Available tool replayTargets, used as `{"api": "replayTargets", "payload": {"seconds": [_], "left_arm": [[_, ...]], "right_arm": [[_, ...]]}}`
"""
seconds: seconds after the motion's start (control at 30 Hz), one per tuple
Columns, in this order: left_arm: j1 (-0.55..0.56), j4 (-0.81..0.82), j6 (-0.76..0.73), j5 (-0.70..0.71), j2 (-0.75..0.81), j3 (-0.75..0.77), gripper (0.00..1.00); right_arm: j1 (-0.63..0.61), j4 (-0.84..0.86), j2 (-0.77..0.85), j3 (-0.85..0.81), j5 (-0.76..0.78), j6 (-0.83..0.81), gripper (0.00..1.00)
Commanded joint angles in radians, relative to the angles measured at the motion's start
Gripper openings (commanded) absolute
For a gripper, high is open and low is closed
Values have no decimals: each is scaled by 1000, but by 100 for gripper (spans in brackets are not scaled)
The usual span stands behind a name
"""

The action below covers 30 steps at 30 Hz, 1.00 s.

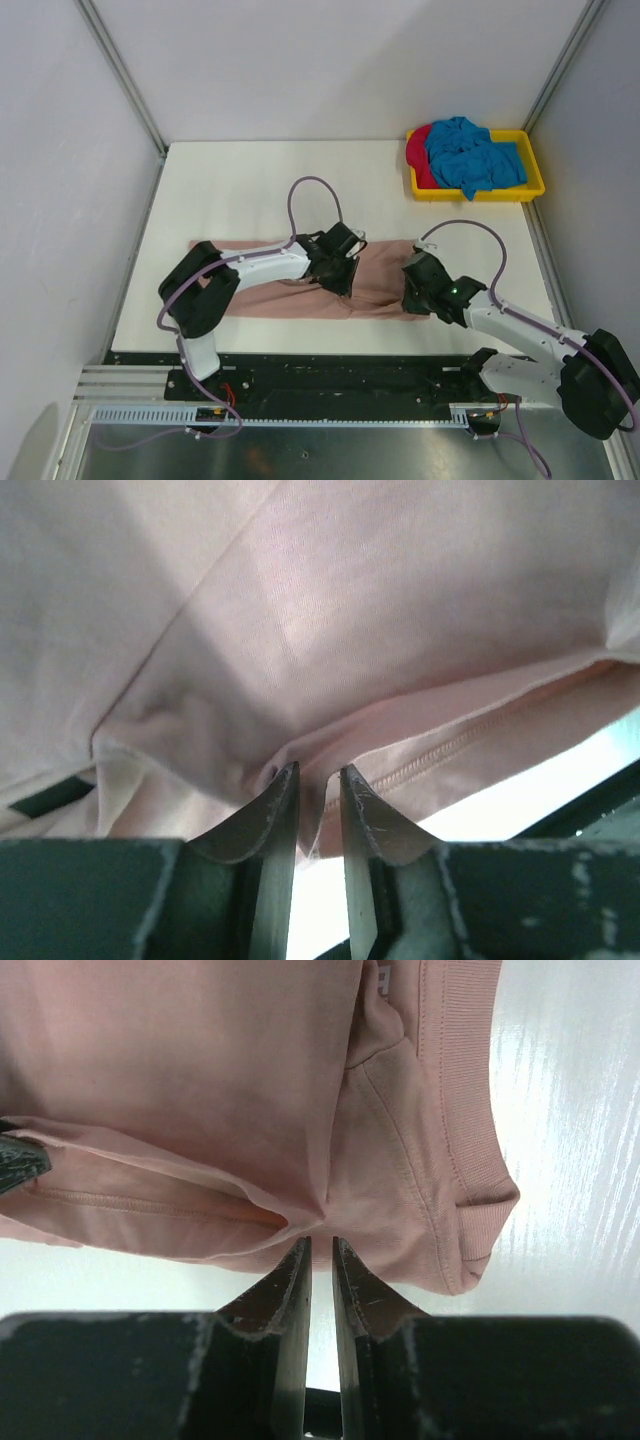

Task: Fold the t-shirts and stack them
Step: Fold the other side of the tshirt into a rectangle

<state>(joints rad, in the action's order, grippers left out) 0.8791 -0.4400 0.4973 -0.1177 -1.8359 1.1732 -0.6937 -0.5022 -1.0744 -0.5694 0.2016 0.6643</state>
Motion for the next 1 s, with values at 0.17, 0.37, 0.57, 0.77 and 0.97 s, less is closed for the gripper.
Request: {"api": "replayTargets", "payload": {"seconds": [0.17,0.37,0.57,0.77,0.97], "left_arm": [[9,-1,11,-12,130,-70,26],[16,-2,-2,-38,150,-95,26],[20,-1,-21,-67,180,-117,33],[20,-3,-35,-69,230,-126,44],[7,-2,-37,-94,273,-117,49]], "right_arm": [[-15,-1,60,3,1,38,18],[10,1,117,-13,12,42,19],[35,66,102,-33,5,38,19],[19,103,0,-38,-20,50,18],[-47,96,-25,-7,-4,88,18]]}}
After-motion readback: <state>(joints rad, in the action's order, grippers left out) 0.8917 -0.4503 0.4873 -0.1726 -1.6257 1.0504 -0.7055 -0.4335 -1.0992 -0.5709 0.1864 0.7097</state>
